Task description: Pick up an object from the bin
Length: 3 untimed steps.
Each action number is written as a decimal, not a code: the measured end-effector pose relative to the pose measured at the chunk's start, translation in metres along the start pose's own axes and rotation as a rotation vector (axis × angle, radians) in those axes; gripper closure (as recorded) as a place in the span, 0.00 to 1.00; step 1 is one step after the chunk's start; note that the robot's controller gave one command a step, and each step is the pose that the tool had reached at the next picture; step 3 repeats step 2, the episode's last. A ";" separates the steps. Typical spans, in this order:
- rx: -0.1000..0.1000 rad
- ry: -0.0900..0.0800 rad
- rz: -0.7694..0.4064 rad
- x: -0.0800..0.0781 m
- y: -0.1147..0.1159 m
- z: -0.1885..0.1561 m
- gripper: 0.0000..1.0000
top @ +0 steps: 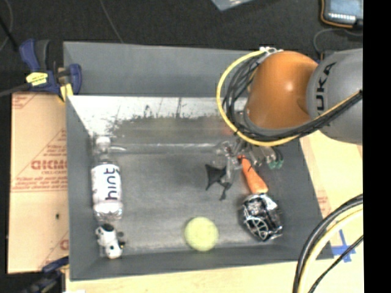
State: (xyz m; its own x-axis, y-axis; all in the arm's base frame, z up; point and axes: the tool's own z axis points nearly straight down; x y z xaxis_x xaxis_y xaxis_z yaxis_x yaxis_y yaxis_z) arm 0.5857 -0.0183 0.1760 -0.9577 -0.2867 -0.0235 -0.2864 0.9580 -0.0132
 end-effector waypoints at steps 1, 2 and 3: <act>0.000 0.000 0.000 0.000 0.000 0.000 1.00; 0.000 -0.005 -0.098 -0.047 0.089 -0.068 1.00; 0.000 -0.005 -0.098 -0.047 0.089 -0.068 1.00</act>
Offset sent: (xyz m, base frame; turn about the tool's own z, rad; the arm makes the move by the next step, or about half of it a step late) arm 0.0171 0.0987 0.0668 -0.0962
